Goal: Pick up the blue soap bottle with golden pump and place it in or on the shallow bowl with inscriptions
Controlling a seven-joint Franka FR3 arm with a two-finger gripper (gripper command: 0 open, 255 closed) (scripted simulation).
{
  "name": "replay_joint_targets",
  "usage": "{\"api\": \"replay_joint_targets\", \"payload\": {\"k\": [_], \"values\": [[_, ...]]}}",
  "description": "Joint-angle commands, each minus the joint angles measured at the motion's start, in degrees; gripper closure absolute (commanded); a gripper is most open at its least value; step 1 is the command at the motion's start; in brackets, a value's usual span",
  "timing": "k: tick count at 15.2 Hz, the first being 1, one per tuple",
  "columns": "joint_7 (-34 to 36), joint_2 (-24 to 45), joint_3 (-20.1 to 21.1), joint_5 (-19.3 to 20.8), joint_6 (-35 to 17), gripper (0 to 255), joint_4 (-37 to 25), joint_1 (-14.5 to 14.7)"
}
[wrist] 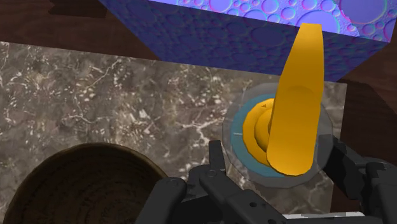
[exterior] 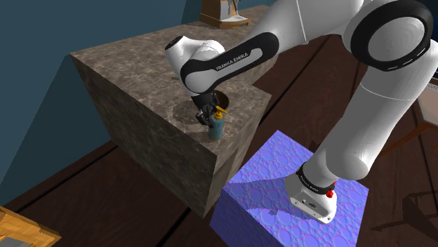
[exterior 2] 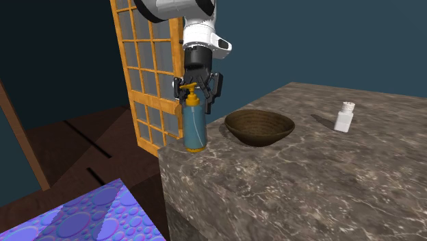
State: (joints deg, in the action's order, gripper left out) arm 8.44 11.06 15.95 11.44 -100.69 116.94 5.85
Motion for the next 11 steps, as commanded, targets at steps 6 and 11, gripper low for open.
{"api": "replay_joint_targets", "payload": {"k": [6, 11], "values": [[-0.01, -0.01, -0.01, 0.0, 0.01, 255, 0.01, -0.01], [-0.35, -0.82, 0.06, -0.27, 1.33, 255, -0.58, -0.03]]}}
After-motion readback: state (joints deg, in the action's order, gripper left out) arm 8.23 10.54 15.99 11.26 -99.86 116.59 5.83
